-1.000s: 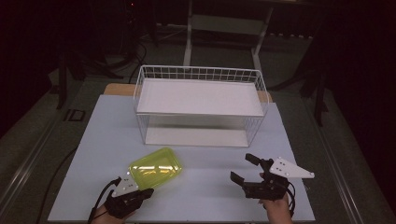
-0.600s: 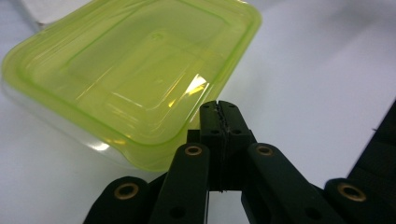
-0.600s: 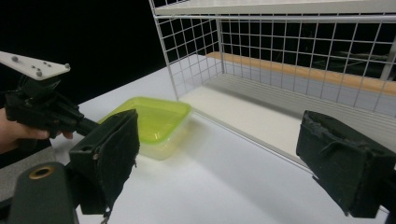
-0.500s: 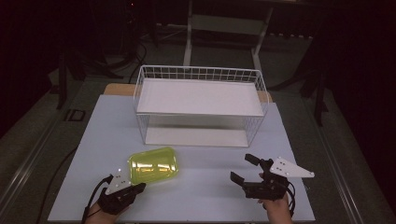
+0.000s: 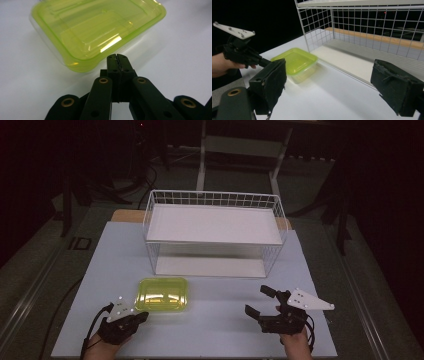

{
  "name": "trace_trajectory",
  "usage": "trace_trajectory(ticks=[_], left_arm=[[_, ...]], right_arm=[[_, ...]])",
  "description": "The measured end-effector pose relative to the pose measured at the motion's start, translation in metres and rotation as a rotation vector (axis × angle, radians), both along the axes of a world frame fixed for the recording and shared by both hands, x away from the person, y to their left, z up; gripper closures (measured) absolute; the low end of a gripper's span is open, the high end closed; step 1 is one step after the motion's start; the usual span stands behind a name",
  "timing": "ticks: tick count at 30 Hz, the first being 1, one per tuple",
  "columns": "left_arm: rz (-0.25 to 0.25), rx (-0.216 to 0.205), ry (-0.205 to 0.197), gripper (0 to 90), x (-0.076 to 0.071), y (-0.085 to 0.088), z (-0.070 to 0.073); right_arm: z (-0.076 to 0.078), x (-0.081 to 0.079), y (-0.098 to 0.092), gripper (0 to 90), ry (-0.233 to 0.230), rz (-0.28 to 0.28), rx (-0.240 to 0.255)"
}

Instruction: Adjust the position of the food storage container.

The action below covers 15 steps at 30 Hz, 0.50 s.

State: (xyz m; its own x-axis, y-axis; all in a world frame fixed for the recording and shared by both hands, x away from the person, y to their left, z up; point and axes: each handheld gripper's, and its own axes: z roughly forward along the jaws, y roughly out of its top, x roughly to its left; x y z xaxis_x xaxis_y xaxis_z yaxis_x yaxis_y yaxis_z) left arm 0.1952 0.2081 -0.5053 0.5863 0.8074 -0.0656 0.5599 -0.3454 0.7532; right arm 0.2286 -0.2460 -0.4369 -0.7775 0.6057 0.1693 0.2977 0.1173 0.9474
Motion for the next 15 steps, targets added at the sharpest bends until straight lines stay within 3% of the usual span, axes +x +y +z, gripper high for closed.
trace_trajectory(ticks=[4, 7, 8, 10, 11, 13, 15], left_arm=[[0.014, -0.004, -0.041, 90.0, 0.001, 0.008, 0.007], [0.057, -0.001, -0.099, 90.0, 0.014, 0.026, 0.011], [0.067, 0.019, -0.118, 90.0, 0.018, 0.031, 0.011], [0.080, 0.031, -0.125, 90.0, 0.023, 0.036, 0.010], [0.084, 0.016, -0.134, 90.0, 0.036, 0.047, 0.005], [0.076, 0.013, -0.157, 90.0, 0.044, 0.053, -0.003], [0.078, -0.022, -0.140, 90.0, 0.051, 0.056, -0.011]], right_arm=[[0.000, 0.000, 0.001, 13.1, -0.001, 0.001, -0.006], [-0.001, -0.001, 0.003, 13.1, -0.011, 0.009, -0.009], [-0.001, -0.001, 0.003, 13.1, -0.019, 0.012, -0.001], [0.000, -0.002, 0.004, 13.1, -0.022, 0.019, 0.001], [0.000, -0.002, 0.004, 13.1, -0.024, 0.024, 0.001], [0.000, -0.002, 0.005, 13.1, -0.027, 0.023, -0.009], [-0.001, -0.001, 0.004, 13.1, -0.015, 0.023, -0.004]])
